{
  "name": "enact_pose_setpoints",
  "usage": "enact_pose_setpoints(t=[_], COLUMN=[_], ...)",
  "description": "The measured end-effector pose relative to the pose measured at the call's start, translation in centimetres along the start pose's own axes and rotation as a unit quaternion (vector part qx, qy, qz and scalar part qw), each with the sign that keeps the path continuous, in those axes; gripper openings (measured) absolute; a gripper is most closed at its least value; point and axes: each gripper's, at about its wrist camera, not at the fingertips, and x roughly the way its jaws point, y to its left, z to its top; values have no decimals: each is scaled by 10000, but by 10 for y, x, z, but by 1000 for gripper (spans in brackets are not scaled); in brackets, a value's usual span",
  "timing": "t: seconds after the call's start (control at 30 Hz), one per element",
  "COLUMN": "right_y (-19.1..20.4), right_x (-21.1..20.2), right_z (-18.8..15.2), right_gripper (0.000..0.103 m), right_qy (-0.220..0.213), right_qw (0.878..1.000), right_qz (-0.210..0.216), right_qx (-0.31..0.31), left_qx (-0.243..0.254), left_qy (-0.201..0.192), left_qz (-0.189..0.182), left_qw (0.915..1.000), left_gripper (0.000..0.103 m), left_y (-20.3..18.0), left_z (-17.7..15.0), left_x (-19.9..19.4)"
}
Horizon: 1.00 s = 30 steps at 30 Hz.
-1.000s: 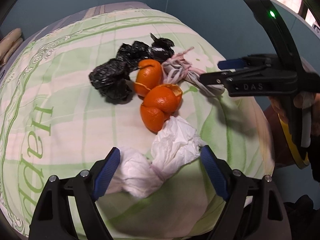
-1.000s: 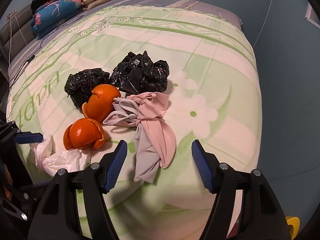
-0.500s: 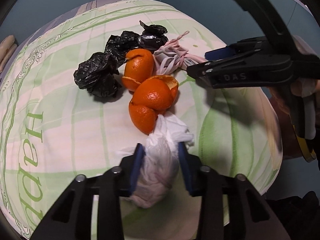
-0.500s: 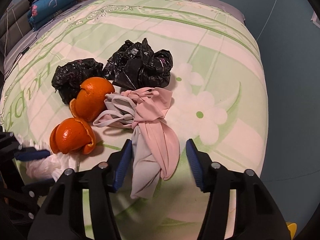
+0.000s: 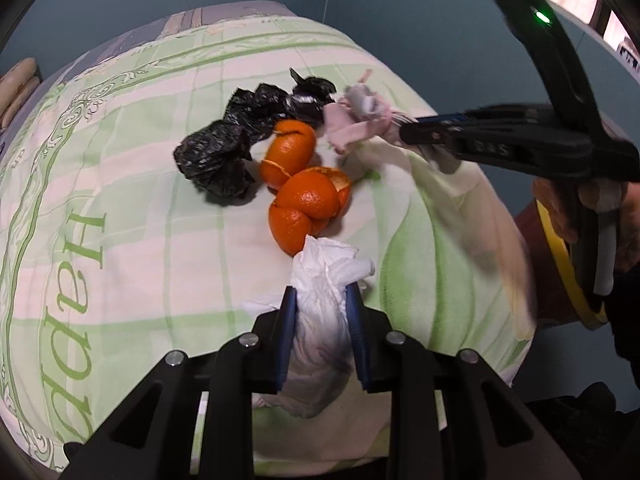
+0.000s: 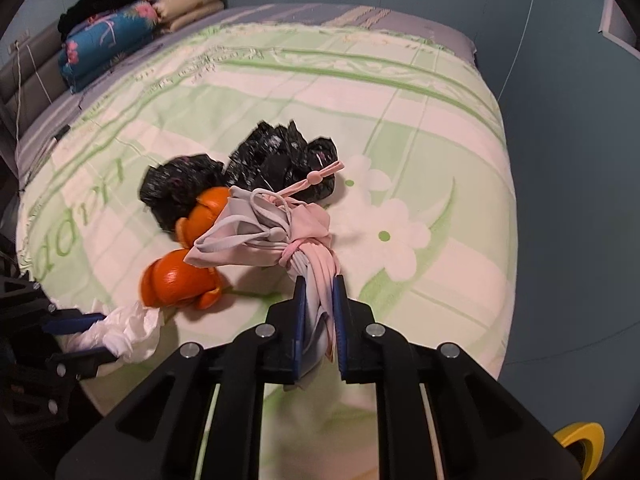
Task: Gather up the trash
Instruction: 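Grasp the white tissue with the left tool while the right tool grasps the pink-grey cloth, then carry the tissue with the left tool while the right tool carries the cloth to the bin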
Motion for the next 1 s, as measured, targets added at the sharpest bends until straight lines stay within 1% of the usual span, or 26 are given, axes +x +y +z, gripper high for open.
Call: enact_pose_setpoints(t=[0.07,0.33,0.73,1.0], right_y=[0,2,-7,-11], right_x=[-12,-51,-101,-127], right_z=[-3,-11,-21,-29], right_gripper=[12,12,12,12], right_qy=[-89,-370,-760,-991], right_qw=[10000,9993,9971,9950], right_qz=[33,34,-56,-86], right_qx=[24,-33,23,29], left_qx=[-109,-514,-705,-782], left_qy=[-76,-423,-995,-1337], left_qz=[-72,18,189,243], left_qw=[9999,9978,9924,9876], left_gripper=[24,24,24,24], left_y=[5,23,31,25], left_z=[-2,-6,-5,-2], left_x=[-7,-32,-76,-102])
